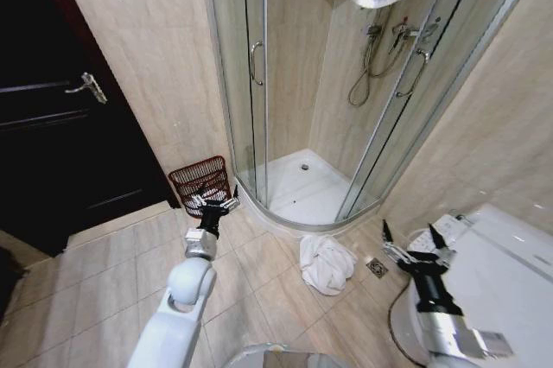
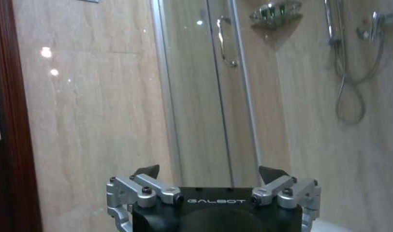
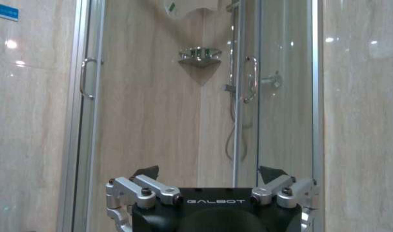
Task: Discard the used towel into the hamper.
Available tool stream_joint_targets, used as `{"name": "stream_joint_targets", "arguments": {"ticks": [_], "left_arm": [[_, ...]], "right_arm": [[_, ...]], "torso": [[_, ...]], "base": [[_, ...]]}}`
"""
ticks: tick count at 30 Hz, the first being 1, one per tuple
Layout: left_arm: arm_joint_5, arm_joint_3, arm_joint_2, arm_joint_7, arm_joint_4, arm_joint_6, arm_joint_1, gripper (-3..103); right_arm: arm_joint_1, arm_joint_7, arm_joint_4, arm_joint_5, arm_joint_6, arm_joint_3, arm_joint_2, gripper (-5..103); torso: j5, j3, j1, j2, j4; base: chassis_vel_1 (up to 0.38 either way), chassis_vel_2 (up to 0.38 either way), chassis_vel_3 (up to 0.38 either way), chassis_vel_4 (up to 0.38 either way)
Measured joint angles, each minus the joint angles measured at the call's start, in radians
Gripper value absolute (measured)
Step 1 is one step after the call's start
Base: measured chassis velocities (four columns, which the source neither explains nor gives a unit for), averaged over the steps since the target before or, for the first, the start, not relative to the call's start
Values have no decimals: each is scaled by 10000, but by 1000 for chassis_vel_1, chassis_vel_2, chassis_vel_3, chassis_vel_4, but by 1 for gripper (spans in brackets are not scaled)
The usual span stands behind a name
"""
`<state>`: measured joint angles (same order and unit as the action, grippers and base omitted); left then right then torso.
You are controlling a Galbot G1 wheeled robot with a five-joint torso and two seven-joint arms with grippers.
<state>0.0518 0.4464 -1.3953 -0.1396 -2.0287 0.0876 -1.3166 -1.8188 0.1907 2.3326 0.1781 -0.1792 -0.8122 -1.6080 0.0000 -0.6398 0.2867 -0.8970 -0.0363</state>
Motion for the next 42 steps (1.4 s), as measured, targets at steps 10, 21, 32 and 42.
{"name": "stream_joint_targets", "arguments": {"ticks": [10,21,32,42], "left_arm": [[982,490,-460,-62,767,-378,5,100],[867,1420,-723,-164,353,-1012,-546,100],[-1363,2027,-303,1656,33,-1008,-748,100],[-1549,2045,-217,1702,-141,-999,-777,100]], "right_arm": [[923,-294,-1923,-968,-718,251,0,100],[282,-160,-1168,-1357,-1188,1042,0,100],[232,-293,-963,-1452,-1053,1019,0,100],[147,-424,-801,-1521,-1062,957,0,100]], "torso": [[1,-276,201,-473,0],[-2,-584,454,-1040,-1],[-1,-853,668,-1518,1],[-1,-1140,909,-2049,1]], "base": [[0,0,0,0],[0,0,0,0],[0,0,0,0],[0,0,0,0]]}}
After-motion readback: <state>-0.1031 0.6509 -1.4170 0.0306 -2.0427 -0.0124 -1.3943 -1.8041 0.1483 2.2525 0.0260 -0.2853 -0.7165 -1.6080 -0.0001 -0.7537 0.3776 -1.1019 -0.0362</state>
